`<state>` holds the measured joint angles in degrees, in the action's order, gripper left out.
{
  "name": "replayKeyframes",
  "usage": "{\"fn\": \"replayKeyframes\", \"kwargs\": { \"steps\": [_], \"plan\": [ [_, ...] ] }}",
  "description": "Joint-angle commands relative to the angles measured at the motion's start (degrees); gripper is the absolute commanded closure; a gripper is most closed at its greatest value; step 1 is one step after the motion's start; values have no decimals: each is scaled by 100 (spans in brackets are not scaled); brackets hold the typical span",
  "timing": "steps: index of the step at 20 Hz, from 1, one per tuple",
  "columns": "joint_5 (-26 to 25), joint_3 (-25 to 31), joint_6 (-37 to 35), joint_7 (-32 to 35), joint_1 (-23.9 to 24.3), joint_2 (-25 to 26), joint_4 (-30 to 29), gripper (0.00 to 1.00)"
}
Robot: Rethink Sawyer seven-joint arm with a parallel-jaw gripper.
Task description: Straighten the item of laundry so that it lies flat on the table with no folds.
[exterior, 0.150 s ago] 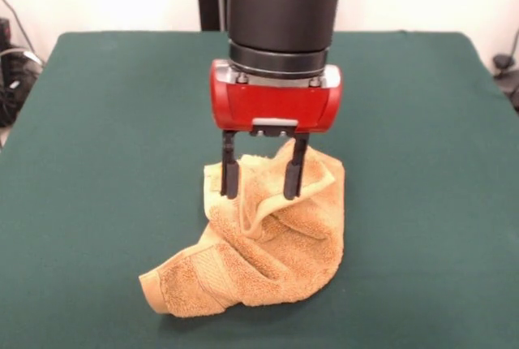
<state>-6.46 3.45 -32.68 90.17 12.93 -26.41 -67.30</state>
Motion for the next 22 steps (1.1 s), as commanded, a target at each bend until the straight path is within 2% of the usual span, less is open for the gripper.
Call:
{"fn": "replayKeyframes", "kwargs": {
  "steps": [1, 16, 22],
  "plan": [
    [159, 329, 30, 925, -55, 458, -809, 0],
    [231, 332, 95, 1002, 6, 536, -733, 0],
    [297, 419, 137, 968, 102, 426, -967, 0]
  ]
}}
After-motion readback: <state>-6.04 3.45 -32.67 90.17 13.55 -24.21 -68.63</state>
